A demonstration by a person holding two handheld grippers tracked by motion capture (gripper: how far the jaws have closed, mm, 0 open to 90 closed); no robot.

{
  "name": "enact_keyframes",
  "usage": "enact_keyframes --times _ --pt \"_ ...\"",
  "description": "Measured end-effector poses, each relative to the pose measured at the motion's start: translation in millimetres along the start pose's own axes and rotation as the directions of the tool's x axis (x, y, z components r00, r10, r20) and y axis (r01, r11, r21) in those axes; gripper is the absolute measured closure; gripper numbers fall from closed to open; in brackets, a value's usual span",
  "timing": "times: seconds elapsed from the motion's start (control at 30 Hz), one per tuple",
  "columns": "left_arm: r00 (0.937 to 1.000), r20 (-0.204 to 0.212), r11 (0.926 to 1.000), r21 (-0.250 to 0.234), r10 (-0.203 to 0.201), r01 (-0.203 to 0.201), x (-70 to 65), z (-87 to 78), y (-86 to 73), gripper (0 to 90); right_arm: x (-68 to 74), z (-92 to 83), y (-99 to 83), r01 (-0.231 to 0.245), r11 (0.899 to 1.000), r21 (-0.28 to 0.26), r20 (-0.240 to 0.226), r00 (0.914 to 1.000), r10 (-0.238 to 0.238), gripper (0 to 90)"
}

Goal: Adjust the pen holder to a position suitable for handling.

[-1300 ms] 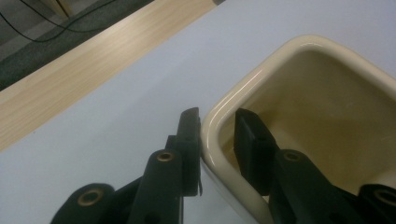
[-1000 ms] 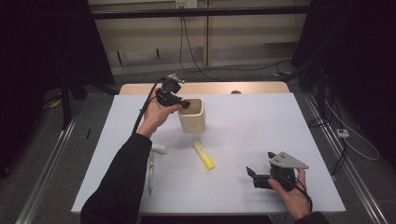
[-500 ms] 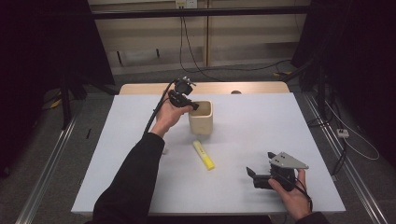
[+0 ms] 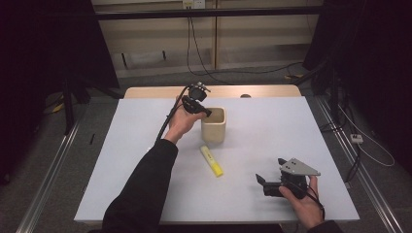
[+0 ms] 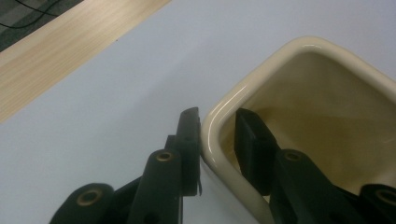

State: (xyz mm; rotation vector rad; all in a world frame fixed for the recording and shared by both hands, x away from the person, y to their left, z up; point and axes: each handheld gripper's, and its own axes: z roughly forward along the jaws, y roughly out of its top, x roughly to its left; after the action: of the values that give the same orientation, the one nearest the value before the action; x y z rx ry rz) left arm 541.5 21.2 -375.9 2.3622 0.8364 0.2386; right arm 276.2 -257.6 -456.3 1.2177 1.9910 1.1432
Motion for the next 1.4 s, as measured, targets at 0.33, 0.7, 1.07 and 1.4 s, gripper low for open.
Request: enact_keyframes --times 0.33,0.7,1.07,1.4 --pt "0.9982 0.048 0.996 -0.08 -0.036 0.039 7.7 -0.3 -10.4 66.9 0.0 -0.2 0.1 0.003 1.0 -0.002 0.0 1.0 -0.003 4.1" --pt "0.9993 0.021 0.9885 -0.147 -0.03 0.033 7.0 -18.4 -26.4 31.7 1.9 -1.3 0.7 0.011 1.0 0.0 0.006 0.9999 -0.011 4.1" --pt "0.9965 0.05 0.9514 -0.298 -0.067 0.079 17.1 -59.8 -61.2 13.6 3.1 -1.1 1.1 0.022 1.0 0.003 0.01 0.9997 -0.022 4.1" --pt "0.9973 0.025 0.9346 -0.348 -0.069 0.074 19.3 -92.4 -86.7 9.0 3.3 -0.5 1.2 0.022 1.0 0.005 0.013 0.9997 -0.022 4.1"
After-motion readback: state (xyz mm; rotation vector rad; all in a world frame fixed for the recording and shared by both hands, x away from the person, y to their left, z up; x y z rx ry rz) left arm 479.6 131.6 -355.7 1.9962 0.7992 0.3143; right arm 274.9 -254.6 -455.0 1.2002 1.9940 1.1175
